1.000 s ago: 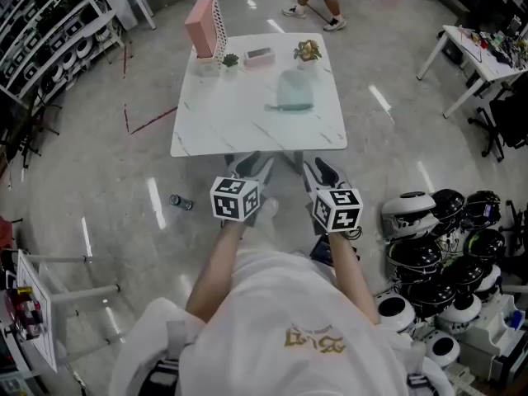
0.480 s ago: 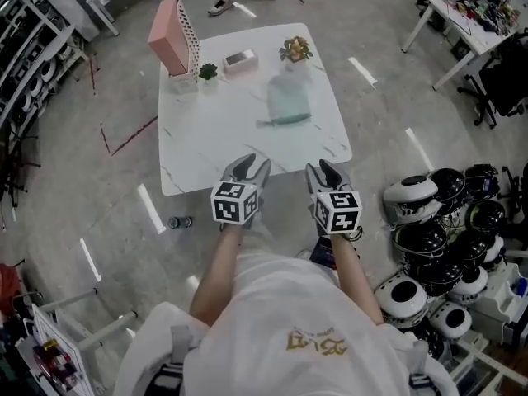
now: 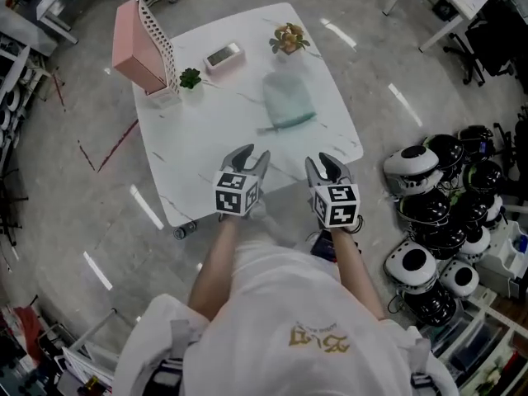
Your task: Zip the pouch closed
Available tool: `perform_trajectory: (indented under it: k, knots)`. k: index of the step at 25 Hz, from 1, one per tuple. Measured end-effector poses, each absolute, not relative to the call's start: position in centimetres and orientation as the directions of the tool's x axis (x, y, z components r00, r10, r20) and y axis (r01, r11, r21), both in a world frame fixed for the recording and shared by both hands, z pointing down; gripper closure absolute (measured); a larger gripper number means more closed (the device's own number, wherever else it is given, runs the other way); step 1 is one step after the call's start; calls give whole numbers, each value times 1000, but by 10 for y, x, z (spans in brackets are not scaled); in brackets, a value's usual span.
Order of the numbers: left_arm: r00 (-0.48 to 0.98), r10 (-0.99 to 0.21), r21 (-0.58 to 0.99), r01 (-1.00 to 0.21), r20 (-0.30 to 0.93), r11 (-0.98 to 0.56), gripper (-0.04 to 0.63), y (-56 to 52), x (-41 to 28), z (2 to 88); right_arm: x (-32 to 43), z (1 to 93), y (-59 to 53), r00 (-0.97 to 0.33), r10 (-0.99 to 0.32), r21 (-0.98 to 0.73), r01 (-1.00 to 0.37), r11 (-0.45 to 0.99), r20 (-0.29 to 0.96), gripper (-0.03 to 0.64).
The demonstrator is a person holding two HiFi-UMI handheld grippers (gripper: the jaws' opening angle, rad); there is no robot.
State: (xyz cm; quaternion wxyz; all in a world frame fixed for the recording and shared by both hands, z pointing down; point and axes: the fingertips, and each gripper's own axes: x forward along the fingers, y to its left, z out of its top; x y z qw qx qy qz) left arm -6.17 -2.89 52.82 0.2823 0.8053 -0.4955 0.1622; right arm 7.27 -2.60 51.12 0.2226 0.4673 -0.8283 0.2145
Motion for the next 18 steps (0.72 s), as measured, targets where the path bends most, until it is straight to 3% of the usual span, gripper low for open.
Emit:
perform_trajectory:
  k: [5,18]
  knots:
    - [516,-637,300,-855,573,-424,407,-46,-70,547,62,524,-38,-411,-675,-127,-894,429,612,469]
    - [574,-547,270,-799,610,-538,412,-74,-81,569,29,544,-60,-450,-601,-152,-864,480,661,465]
